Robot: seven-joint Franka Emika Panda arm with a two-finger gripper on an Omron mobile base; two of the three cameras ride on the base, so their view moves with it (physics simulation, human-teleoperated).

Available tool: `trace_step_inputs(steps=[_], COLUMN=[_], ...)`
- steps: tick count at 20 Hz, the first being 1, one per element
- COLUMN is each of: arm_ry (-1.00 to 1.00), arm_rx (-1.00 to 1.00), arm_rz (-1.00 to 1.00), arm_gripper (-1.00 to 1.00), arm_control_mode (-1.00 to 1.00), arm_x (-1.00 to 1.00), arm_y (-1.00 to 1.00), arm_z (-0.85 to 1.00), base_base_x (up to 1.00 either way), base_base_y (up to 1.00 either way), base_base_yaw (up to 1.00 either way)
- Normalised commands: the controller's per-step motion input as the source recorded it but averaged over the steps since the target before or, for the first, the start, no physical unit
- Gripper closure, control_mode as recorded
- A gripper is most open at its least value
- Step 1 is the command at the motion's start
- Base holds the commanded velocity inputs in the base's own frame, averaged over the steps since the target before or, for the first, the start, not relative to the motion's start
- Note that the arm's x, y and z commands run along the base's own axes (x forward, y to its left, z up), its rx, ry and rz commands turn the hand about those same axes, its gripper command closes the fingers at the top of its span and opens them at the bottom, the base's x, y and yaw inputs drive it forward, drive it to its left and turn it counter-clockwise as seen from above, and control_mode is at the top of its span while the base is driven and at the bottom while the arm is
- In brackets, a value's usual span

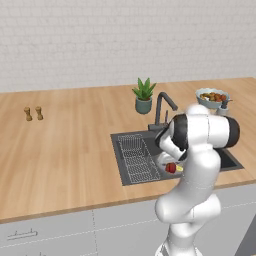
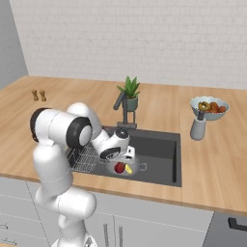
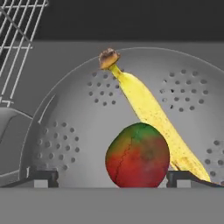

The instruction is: Put the colander in the sink, put the banana, mango in the colander, and turn on the sink faucet and pour water over the colander.

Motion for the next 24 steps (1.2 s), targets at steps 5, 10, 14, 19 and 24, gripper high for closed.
trace_step_inputs(steps=[5,10,14,19,24], arm_ry=[0.00,0.00,-0.11,-0.14,-0.07], arm_rx=[-0.02,0.00,0.00,0.00,0.00], arm_rz=[-0.10,-0.01,0.00,0.01,0.00], arm_gripper=[-1.00,-1.00,-1.00,-1.00,-1.00], arm_control_mode=[-1.00,-1.00,-1.00,-1.00,-1.00], arm_x=[-0.24,-0.01,-0.14,-0.17,-0.21], arm_y=[-0.23,-0.21,-0.21,-0.26,-0.25], arm_z=[0.42,0.68,0.62,0.58,0.43], base_base_x=[0.00,0.00,0.00,0.00,0.00], base_base_y=[0.00,0.00,0.00,0.00,0.00], base_base_yaw=[0.00,0.00,0.00,0.00,0.00])
